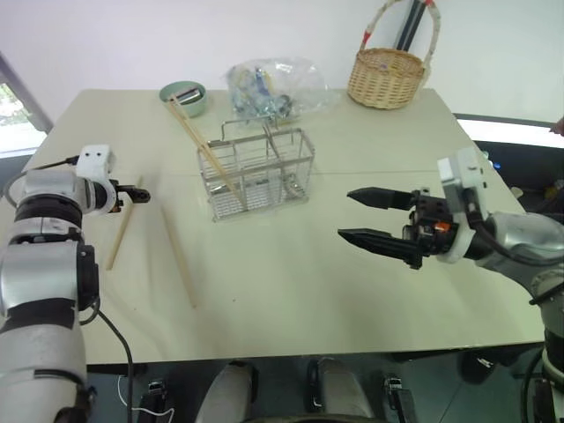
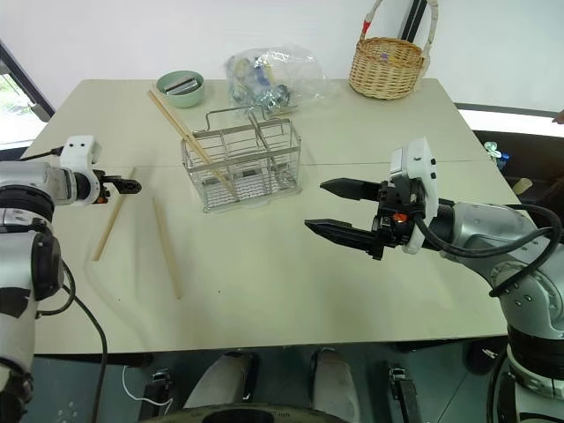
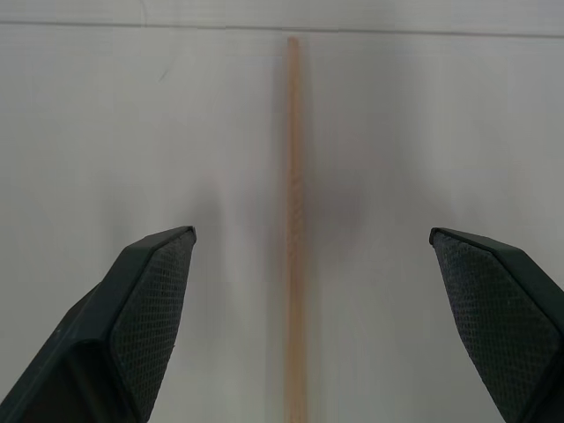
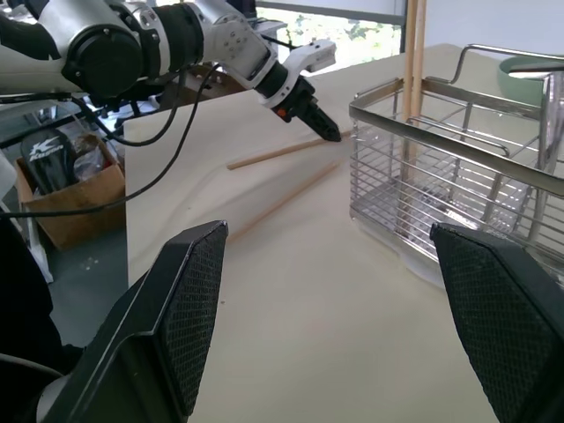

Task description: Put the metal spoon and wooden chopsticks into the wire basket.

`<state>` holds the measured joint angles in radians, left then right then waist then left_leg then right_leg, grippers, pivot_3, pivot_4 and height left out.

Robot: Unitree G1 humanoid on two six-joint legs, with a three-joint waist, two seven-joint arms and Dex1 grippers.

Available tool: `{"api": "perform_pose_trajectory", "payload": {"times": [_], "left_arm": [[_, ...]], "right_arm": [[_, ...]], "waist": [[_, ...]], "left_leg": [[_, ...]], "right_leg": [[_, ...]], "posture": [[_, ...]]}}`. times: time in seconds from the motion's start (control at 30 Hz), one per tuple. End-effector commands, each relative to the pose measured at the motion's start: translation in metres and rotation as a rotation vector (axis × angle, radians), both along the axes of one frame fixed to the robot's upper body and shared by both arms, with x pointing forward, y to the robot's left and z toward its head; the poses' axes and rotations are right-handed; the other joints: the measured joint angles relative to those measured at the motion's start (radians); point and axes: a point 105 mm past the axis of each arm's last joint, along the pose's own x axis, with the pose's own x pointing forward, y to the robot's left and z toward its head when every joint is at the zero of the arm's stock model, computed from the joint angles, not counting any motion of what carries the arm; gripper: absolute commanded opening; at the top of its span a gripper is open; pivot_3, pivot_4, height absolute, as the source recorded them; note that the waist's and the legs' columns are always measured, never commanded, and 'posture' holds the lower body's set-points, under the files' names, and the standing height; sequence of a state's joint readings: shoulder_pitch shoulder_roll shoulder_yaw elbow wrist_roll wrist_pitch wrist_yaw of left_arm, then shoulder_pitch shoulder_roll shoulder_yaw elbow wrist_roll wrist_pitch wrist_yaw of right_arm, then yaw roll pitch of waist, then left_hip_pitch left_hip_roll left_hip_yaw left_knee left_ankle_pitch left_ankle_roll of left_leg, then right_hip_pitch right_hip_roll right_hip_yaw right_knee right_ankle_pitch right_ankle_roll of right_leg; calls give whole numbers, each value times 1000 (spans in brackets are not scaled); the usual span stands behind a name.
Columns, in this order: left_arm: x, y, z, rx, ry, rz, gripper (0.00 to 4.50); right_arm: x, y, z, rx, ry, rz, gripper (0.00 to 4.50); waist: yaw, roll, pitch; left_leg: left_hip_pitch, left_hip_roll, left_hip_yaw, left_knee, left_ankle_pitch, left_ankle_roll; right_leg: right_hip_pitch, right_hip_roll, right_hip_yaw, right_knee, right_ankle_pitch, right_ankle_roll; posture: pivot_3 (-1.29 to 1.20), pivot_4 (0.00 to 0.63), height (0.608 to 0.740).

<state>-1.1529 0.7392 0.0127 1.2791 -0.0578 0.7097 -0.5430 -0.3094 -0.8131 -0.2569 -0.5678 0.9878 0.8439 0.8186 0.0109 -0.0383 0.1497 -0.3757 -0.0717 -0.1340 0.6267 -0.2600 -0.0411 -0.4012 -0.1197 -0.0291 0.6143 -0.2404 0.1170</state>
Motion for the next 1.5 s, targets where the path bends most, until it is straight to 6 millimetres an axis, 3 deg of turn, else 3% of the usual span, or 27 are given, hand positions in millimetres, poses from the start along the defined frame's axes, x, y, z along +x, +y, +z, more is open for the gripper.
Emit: {"api": "perform_pose_trajectory", "payload": {"times": [0.03,0.27,0.3,0.37,0.6,0.8,0.87,0.93,1.07,1.17,1.23,1.33,1.4,1.5], "left_arm": [[0,4,3,39,6,-7,4500],[-3,1,-7,51,39,-33,4500],[-2,0,-6,45,35,-38,4245],[-1,-2,-5,41,27,-42,3639],[1,-5,-6,20,24,-36,141],[1,-3,-5,8,13,-11,12],[4,3,4,28,-35,13,12],[12,10,23,61,-147,44,12],[31,22,100,107,-530,110,12],[33,10,152,10,-793,51,12],[22,-7,204,-152,-1041,-35,12],[-13,-34,260,-375,-1293,-171,12],[-34,-52,280,-501,-1377,-245,12],[-44,-81,288,-569,-1398,-311,12]], "right_arm": [[-5,-1,10,-8,-52,-1,3773],[-7,-2,7,-8,-50,-13,3773],[-6,-2,8,-6,-50,-14,3859],[-6,-2,8,-5,-50,-19,3876],[-4,-3,11,9,-53,-33,3876],[-2,-5,12,11,-56,-43,3876],[-1,-6,11,6,-57,-50,3876],[0,-8,9,-16,-61,-57,3876],[-2,-13,9,-48,-55,-54,3876],[-3,-16,13,-57,-65,-51,3876],[-2,-17,19,-53,-90,-53,3876],[-1,-17,28,-39,-130,-52,3876],[0,-17,31,-34,-147,-46,3876],[5,-18,32,-36,-155,-56,3876]], "waist": [[0,0,0],[0,0,0],[0,0,0],[0,0,0],[1,0,0],[1,0,0],[1,0,0],[0,0,0],[1,-1,0],[2,-2,0],[2,-2,1],[0,-1,1],[-3,-1,1],[-1,0,0]], "left_leg": [[0,0,0,0,0,0],[0,0,0,0,0,0],[0,0,0,0,0,0],[0,0,0,0,0,0],[0,0,0,1,0,0],[1,0,0,1,0,0],[1,0,0,1,0,0],[1,0,0,1,0,0],[0,0,-1,1,0,0],[-1,0,-1,1,0,0],[-1,0,-1,1,0,0],[-2,0,-1,3,0,0],[-1,-1,-1,3,-1,0],[1,-1,-1,3,-1,1]], "right_leg": [[0,0,0,0,0,0],[0,0,0,0,0,0],[0,0,0,0,0,0],[1,0,0,0,0,0],[1,0,0,0,0,0],[1,0,0,0,0,1],[1,0,0,0,0,1],[1,0,0,0,0,1],[1,0,0,0,0,1],[1,-1,0,0,0,1],[1,-2,-1,-1,0,1],[2,-3,-1,-2,1,1],[2,-3,-1,-2,1,2],[5,-3,-1,-2,1,2]], "posture": [[0,150,688],[0,150,688],[0,150,688],[0,150,688],[0,150,688],[0,150,688],[0,150,688],[0,150,688],[0,150,688],[0,150,688],[0,150,688],[0,150,688],[0,150,688],[0,150,688]]}}
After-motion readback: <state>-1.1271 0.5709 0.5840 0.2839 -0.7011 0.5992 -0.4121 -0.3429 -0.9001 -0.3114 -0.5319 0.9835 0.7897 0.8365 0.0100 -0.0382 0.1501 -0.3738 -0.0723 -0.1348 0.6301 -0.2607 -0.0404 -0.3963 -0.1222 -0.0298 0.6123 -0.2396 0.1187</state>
